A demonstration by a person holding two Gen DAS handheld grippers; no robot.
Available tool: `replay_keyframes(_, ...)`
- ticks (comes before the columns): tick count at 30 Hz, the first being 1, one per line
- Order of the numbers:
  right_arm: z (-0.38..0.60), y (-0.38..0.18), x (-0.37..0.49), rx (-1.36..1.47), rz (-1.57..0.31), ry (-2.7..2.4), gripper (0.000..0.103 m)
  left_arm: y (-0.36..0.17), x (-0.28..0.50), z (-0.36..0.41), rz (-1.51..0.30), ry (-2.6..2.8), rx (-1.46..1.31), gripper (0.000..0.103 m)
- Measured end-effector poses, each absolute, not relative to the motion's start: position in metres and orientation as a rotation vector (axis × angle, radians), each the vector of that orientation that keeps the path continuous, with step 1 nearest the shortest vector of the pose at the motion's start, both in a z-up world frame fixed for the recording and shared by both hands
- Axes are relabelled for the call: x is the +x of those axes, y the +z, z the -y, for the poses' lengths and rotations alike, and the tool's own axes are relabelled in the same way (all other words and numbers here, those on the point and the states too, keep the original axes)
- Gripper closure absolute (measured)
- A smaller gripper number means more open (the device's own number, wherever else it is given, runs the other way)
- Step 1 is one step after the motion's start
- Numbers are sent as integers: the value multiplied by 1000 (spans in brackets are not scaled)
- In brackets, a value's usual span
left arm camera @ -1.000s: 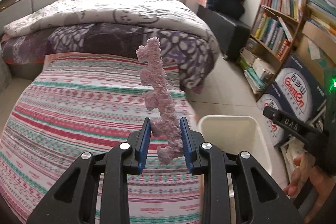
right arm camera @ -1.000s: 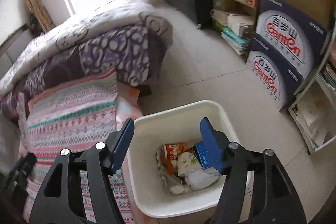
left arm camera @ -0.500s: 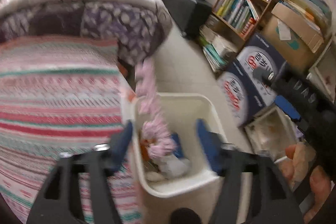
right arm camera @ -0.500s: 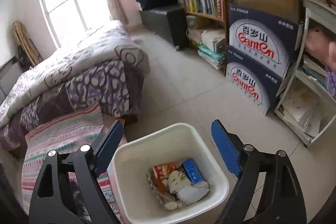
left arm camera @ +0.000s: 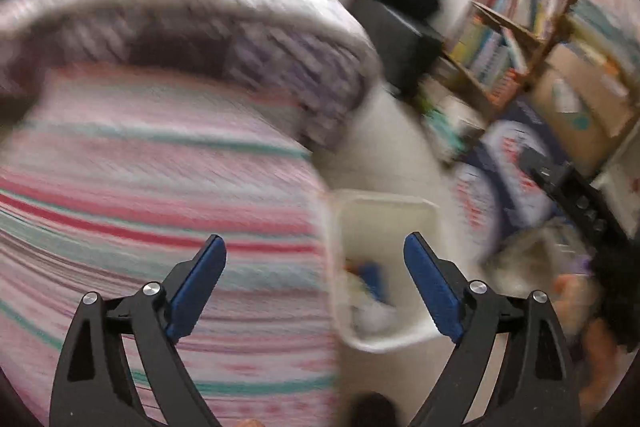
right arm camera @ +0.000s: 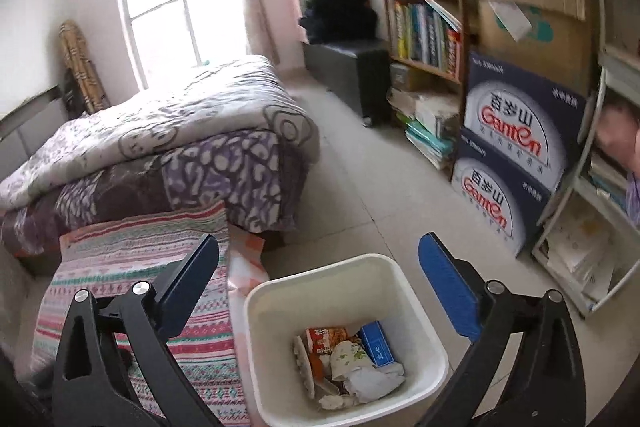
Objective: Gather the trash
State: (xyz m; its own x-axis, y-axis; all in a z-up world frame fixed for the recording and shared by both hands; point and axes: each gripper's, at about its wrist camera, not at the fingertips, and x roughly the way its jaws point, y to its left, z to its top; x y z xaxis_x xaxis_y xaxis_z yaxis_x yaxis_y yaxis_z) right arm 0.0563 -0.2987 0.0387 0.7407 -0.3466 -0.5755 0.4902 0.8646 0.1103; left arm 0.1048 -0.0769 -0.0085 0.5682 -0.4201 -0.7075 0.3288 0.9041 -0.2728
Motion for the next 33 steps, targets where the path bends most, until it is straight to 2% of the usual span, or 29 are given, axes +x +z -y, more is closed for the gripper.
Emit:
replay_keyframes(5, 268, 47, 37, 217, -554, -412, 7, 42, 53, 29, -518, -106, -7, 7)
replay_keyframes(7, 254, 44, 31, 185, -562, -383, 7, 50, 37, 12, -458, -22, -11, 7)
replay_keyframes(12, 221, 32, 22, 125, -569, -311, 7, 30, 33, -26, -613, 34, -112, 7)
replay_keyframes(18, 205, 20, 19, 144, -579, -259, 7, 22, 15, -38, -522, 130, -90, 7)
replay_keyframes(23, 197, 13, 26, 118, -597, -261, 7, -1, 27, -27, -602, 98, -28, 7)
replay_keyframes(33, 192, 10, 29, 94, -591, -273, 7, -8, 30, -15, -612, 82, -8, 7)
